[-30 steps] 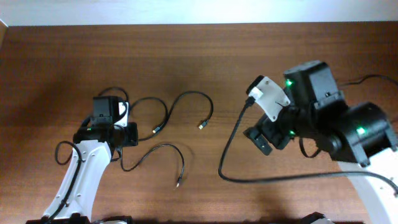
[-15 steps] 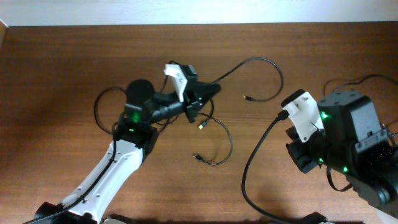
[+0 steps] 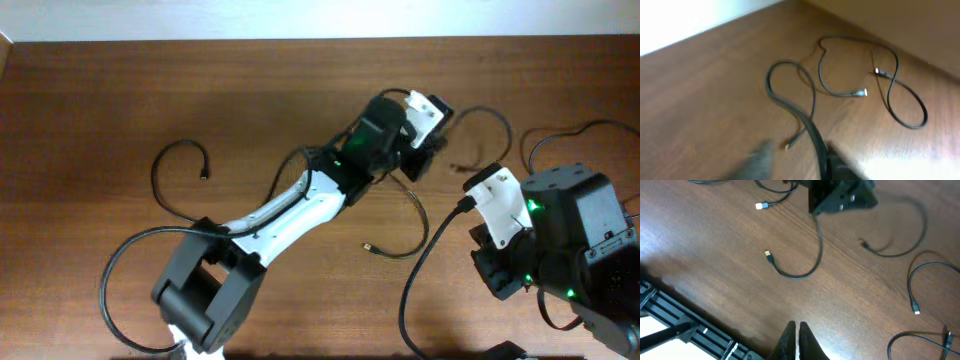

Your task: Untangle cables

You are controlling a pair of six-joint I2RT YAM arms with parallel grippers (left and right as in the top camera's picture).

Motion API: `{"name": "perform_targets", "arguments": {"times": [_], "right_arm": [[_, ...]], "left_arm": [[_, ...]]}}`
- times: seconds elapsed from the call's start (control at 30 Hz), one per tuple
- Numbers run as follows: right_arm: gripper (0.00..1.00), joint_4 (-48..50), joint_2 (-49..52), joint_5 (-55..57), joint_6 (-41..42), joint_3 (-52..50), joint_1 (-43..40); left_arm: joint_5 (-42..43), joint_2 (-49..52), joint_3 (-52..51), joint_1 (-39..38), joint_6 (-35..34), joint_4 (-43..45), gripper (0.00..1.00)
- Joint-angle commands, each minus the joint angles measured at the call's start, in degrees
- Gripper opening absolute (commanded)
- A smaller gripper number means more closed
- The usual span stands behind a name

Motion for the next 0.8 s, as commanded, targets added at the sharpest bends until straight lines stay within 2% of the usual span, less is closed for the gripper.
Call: {"name": "perform_targets", "arguments": {"times": [0.0,0.03,0.07,0.1,0.13,0.17,0.2,0.27,0.3,0.33,0.37,0.4,0.43,0.47,0.5,0.53,0.57,0.6,0.63,0.67,0.77], "right_arm": [[0.06,0.02,-0.28,-0.37,0.74,0.24,-0.11],[0.08,0.09,-0.28,-0.33,0.72,0.24,-0.11],[0.10,0.81,-0.28,0.13,0.72,-0.20,-0.11],[0.11,2.21,-0.28,1.27,0.72,-1.81,-0.11],[0.11,3.80,0.07,1.29,0.72,-4.07,-0.11],[0.11,6.10,0.94,1.29,0.74,-7.67,-0.11],[0.11,9.44,2.86,1.20,0.79,-10.97,-0.13],[0.11,12.92,3.78,1.25,2.03,-10.97,-0.13],[0.12,14.88,4.22,1.97,2.01,-10.97,-0.13],[0.27,15.61,5.18,3.87,2.03,-10.99,-0.13],[0.31,16.17,6.47,4.39,2.01,-11.19,-0.13],[0.36,17.73,8.85,4.39,2.01,-11.96,-0.13],[0.66,20.22,12.20,4.35,2.05,-13.07,-0.13],[0.87,23.21,16.85,3.91,3.85,-13.55,-0.13],[0.95,25.16,19.80,3.63,5.62,-13.55,-0.13],[0.99,31.56,26.56,0.96,6.32,-13.55,-0.13],[0.99,35.85,30.51,0.28,6.40,-13.55,-0.13],[0.99,40.00,33.57,0.96,10.62,-13.55,-0.31],[0.99,44.33,36.26,1.01,17.88,-13.55,-0.96],[0.99,51.21,40.37,-0.02,29.07,-13.55,-2.03],[0.87,57.37,43.43,0.55,45.77,-13.55,-2.12]], "left_arm": [[1.09,0.46,1.40,1.14,0.13,-6.32,0.93],[1.16,0.33,1.40,1.88,0.15,-9.20,0.87],[1.09,-0.20,1.40,2.60,0.22,-12.98,0.63],[0.96,-1.31,1.40,3.56,5.53,-17.14,0.78],[-1.55,-2.91,1.40,4.94,6.69,-19.12,0.88],[-3.26,-5.20,1.40,6.38,6.75,-19.58,0.89],[-4.20,-11.67,1.40,11.28,7.78,-21.81,0.87],[-6.82,-16.72,1.40,16.83,7.78,-27.34,0.90],[-6.91,-19.02,1.40,19.87,7.74,-31.78,0.88],[-6.97,-21.14,1.40,21.51,7.76,-34.53,0.88],[-8.26,-23.10,1.40,23.02,7.74,-35.39,0.87],[-14.47,-26.16,1.40,25.07,7.74,-37.11,0.87],[-18.58,-28.09,1.40,26.38,7.72,-39.95,0.89],[-19.30,-30.38,1.40,28.28,7.69,-46.58,0.90],[-19.28,-31.39,1.40,28.79,6.73,-51.60,0.90],[-16.70,-32.57,1.40,28.72,4.87,-59.12,0.91],[-16.74,-32.57,1.40,28.72,4.87,-61.35,0.91],[-16.94,-32.57,1.38,28.72,4.90,-62.25,0.91],[-16.94,-32.57,1.38,28.72,4.90,-62.23,0.92],[-16.92,-32.57,1.38,28.72,4.90,-62.23,0.92],[-16.92,-32.57,1.38,28.72,4.90,-62.47,0.92]]}}
